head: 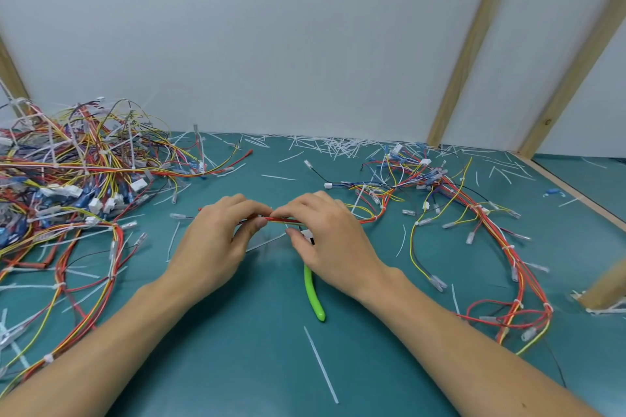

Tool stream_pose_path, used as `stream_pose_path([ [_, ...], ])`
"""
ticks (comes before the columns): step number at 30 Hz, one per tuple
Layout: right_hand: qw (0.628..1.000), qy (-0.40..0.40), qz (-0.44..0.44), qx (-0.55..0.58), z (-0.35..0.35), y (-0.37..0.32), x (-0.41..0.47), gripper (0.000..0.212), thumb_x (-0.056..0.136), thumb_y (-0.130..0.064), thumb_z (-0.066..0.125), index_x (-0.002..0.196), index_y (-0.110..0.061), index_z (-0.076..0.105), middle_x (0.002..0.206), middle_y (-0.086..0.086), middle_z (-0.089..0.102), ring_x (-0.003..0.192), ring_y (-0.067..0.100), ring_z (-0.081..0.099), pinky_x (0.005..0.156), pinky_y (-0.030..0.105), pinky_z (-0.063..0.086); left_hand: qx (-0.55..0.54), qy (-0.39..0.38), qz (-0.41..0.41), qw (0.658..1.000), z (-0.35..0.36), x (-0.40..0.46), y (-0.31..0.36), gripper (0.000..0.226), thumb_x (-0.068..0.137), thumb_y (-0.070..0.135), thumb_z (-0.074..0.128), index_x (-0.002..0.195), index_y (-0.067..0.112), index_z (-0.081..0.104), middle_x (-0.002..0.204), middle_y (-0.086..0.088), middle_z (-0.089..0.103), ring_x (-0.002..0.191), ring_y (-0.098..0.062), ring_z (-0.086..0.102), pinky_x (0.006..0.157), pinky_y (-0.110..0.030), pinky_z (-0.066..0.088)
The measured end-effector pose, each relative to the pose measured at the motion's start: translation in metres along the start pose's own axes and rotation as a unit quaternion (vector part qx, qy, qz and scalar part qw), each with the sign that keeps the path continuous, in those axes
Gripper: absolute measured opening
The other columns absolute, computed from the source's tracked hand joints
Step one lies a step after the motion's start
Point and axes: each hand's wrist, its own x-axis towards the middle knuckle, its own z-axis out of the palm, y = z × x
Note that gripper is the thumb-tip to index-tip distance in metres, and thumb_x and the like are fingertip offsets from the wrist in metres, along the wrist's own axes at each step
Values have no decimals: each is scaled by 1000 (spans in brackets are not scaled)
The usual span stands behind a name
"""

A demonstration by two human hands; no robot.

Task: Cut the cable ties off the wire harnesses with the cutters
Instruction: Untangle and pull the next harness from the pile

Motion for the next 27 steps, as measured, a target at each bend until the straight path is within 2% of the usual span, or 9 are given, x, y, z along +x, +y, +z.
stream_pose_path([
  [3,1000,-6,2,-1,1,1,0,32,90,-11,69,118,-25,72,108,-8,69,105,17,56,84,29,39,2,-3,-2,1000,1,1,0,16,94,11,66,105,19,74,85,10,63,83,-15,58,72,-32,45],
  [6,1000,-12,7,2,1,0,0,33,90,-12,68,120,-26,71,109,-10,69,106,16,56,84,29,39,1,-4,-9,1000,0,1,1,16,95,12,65,105,20,74,87,7,65,86,-17,60,75,-37,48],
  [14,998,-3,57,4,-3,9,1,30,88,-11,70,117,-20,69,112,-10,70,108,16,58,92,39,45,-7,5,-38,999,-3,-1,-2,17,95,6,64,102,19,73,85,7,65,87,-21,61,76,-44,50],
  [17,996,13,86,-5,-5,15,1,22,89,-21,74,110,-24,71,108,-12,70,104,15,60,92,40,46,-14,4,-51,999,-3,-2,-2,18,96,7,63,102,20,72,88,5,65,91,-22,61,78,-46,51],
  [21,991,26,128,-21,-5,24,2,17,87,-41,76,98,-29,70,97,-15,70,97,11,60,90,36,43,-11,19,-89,996,-2,0,-4,16,98,9,60,100,21,71,94,3,65,93,-24,60,81,-45,49],
  [25,987,13,158,-21,-7,29,1,25,89,-36,75,112,-31,67,109,-17,70,102,9,63,95,37,45,-25,17,-108,994,-3,0,-6,17,100,6,56,100,18,69,99,3,64,99,-24,59,87,-41,47],
  [27,985,12,170,-19,-7,30,1,28,90,-33,73,117,-32,65,108,-17,72,105,10,65,98,37,46,-34,12,-109,993,-3,-1,-6,18,100,5,56,98,17,68,99,4,64,99,-22,59,88,-35,45],
])
